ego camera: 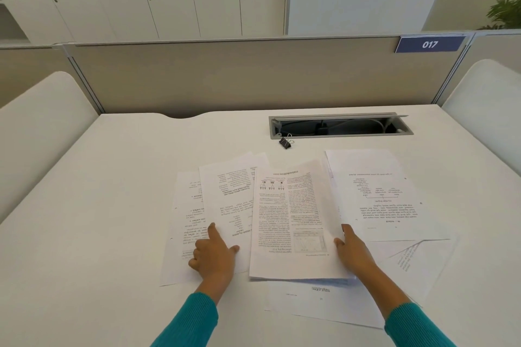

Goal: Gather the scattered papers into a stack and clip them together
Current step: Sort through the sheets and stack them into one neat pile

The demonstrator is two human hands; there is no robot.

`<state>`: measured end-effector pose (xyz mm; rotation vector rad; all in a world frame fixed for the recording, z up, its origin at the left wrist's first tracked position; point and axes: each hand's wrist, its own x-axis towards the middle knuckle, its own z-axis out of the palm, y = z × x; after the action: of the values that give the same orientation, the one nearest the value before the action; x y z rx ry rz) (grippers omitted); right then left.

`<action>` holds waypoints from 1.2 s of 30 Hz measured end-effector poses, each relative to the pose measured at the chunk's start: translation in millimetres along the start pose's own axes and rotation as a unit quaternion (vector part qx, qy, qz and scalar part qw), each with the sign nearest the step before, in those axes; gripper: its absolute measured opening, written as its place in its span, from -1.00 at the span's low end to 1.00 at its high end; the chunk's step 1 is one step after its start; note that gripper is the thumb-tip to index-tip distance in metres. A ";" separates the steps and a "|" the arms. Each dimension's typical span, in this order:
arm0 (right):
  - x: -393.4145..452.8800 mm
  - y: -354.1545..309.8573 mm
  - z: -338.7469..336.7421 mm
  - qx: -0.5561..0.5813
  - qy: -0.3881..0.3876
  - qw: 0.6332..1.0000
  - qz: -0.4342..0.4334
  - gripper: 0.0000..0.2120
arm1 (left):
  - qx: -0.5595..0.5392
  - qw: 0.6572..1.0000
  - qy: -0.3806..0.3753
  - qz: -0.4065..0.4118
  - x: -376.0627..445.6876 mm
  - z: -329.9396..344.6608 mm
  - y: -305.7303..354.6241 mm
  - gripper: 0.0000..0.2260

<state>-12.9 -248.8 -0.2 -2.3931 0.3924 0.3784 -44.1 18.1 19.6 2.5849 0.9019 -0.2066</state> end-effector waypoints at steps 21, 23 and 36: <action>-1.2 2.3 0.1 -0.015 0.010 1.000 -0.012 -0.63 | 0.081 0.995 0.045 0.027 -1.5 -2.1 -34.2 -0.15; -1.1 2.6 0.0 -0.011 0.008 1.000 -0.016 -0.62 | 0.073 0.996 0.052 0.015 5.1 -7.7 -35.2 -0.25; 3.4 4.4 -0.7 -0.008 -0.008 1.000 -0.010 -0.58 | -0.291 0.945 -0.127 -0.078 30.7 -21.3 -4.2 -0.53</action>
<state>-11.3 -253.0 -3.5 -2.4057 0.3589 0.3925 -22.6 47.2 29.6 1.8959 0.9050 -0.2643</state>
